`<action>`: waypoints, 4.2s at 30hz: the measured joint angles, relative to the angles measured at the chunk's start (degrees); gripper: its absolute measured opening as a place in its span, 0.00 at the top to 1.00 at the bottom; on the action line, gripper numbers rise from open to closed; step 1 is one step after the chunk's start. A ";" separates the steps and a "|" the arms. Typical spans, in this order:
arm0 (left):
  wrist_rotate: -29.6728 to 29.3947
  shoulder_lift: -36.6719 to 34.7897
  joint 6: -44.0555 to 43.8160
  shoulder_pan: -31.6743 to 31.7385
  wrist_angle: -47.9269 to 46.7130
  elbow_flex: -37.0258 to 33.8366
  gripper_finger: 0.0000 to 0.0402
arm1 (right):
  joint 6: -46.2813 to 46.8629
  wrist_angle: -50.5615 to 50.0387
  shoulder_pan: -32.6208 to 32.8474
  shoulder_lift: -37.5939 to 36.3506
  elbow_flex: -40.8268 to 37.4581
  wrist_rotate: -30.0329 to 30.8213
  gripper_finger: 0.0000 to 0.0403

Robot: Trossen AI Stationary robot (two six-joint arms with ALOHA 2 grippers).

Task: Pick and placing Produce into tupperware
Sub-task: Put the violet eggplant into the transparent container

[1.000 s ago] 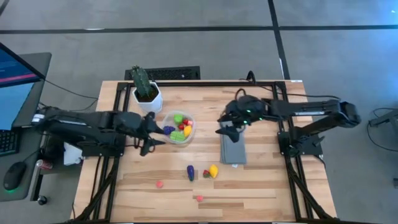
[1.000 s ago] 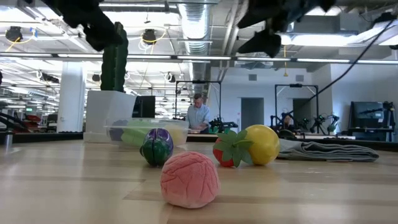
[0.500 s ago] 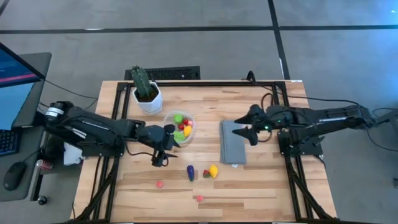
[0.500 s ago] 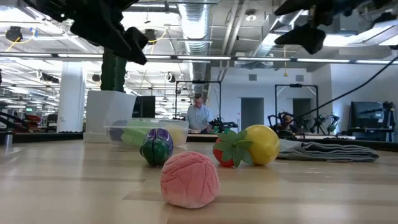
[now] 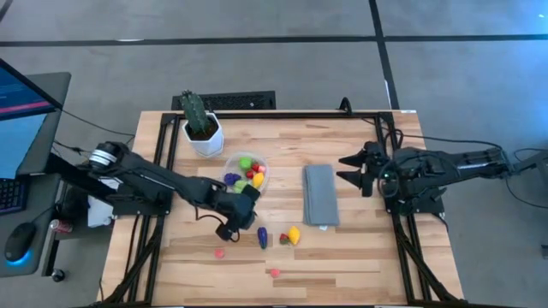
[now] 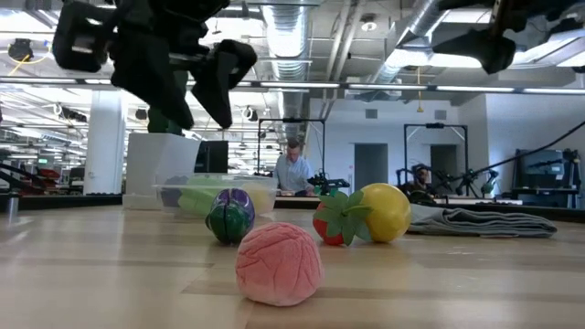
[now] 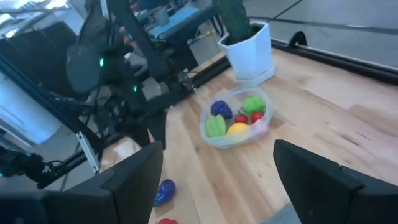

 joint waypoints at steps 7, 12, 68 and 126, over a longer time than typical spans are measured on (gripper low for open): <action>-3.05 6.24 4.29 -2.87 -1.57 4.32 0.50 | 1.35 -0.99 0.00 -4.47 -2.63 0.05 0.19; -3.43 9.23 5.39 -3.65 -1.45 7.51 0.50 | 1.97 -4.27 0.00 -5.99 -2.63 -0.10 0.19; 0.16 25.65 21.76 -5.56 -8.73 18.83 0.50 | 3.98 -8.95 7.85 -11.49 -2.57 -1.16 0.18; -1.96 25.56 3.62 -0.08 -20.22 30.67 0.68 | 3.41 -9.02 7.82 -11.47 -2.57 0.14 0.19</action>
